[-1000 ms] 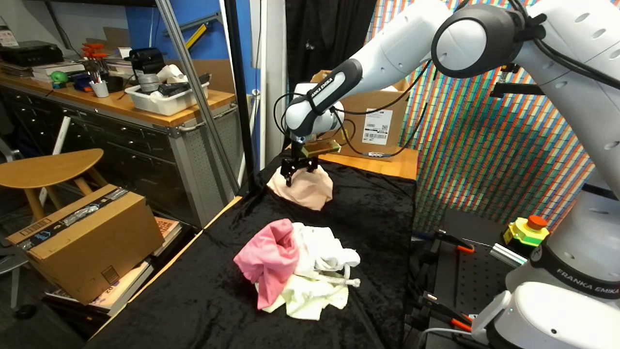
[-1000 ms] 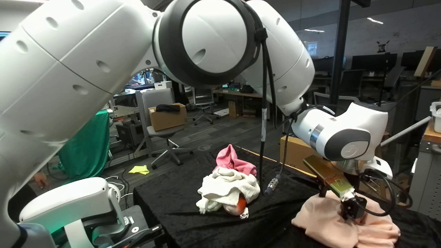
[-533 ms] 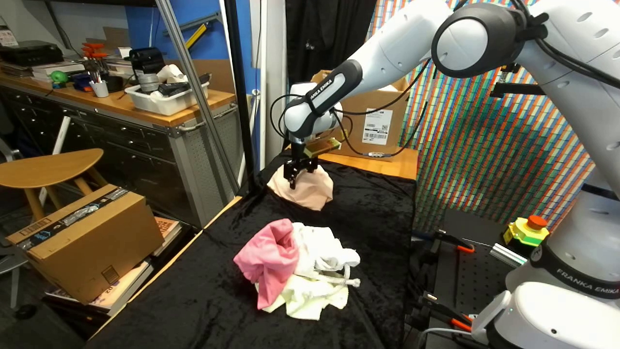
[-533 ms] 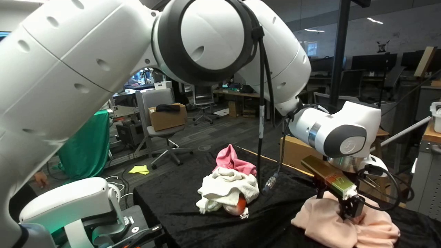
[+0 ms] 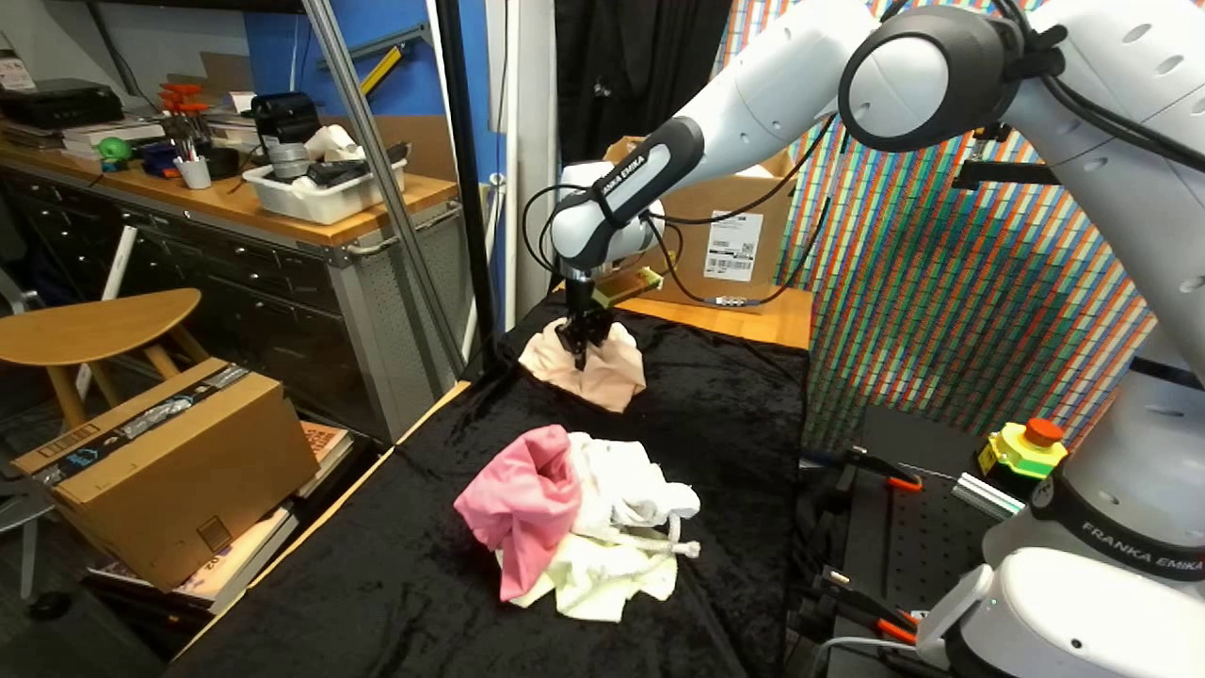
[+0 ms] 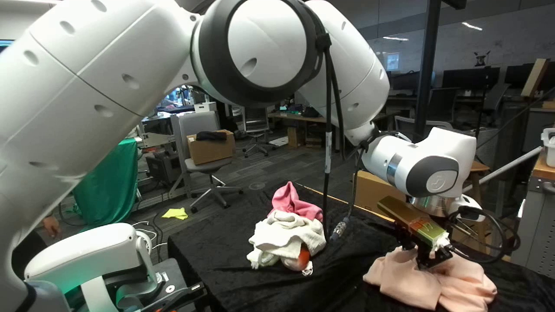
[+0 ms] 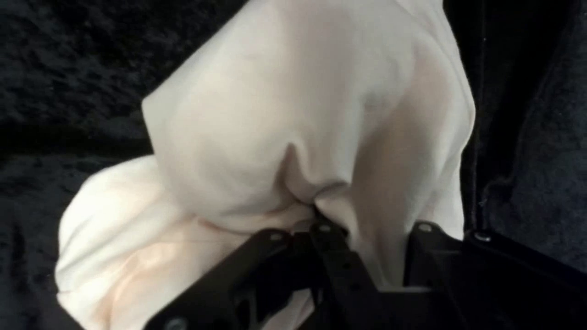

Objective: Put all the objects on the table grouped together.

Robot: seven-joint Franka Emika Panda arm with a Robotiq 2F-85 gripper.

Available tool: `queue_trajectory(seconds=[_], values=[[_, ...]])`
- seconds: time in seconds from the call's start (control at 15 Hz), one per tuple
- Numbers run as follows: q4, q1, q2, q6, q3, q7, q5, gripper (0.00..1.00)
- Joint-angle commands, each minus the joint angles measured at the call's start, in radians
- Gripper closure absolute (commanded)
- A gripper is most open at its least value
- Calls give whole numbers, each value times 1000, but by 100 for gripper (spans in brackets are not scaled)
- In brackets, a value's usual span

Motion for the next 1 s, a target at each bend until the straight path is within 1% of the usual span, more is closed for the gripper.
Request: queue_trajectory(seconds=[0.0,0.07,0.13,0.2,0.33,0.73,0.93], values=[[-8,-14,-35,-68,26,-70,10,91],[-12,-20,-43,-89,38,-96,16,94],[-18,-27,-53,-113,52,-125,23,95],[-30,-28,-68,-128,60,-150,24,91],[-54,-26,-103,-148,69,-187,22,91],[-166,-18,-247,-134,80,-263,20,91],[-238,-6,-329,-123,81,-269,21,91]])
